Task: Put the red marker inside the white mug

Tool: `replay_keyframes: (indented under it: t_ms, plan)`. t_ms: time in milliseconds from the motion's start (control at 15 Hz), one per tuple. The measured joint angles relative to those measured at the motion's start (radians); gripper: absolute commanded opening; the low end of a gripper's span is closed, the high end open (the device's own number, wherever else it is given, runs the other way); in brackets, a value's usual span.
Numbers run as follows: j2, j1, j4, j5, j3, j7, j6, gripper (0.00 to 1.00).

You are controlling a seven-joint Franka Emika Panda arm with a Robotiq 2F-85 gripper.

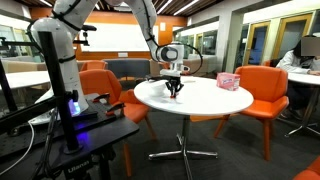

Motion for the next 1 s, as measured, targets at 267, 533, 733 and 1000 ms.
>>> replay_keyframes:
  t_ms: [267, 533, 733, 1000]
  plan:
    - [0.0, 0.004, 0.001, -0.003, 0.004, 0.0, 0.0, 0.05]
    - [-0.015, 0.011, 0.001, -0.042, -0.005, 0.025, -0.005, 0.05]
    - [-0.075, 0.033, 0.001, -0.107, -0.022, 0.048, -0.123, 0.05]
    - [-0.182, 0.083, 0.002, -0.195, -0.025, 0.062, -0.418, 0.05]
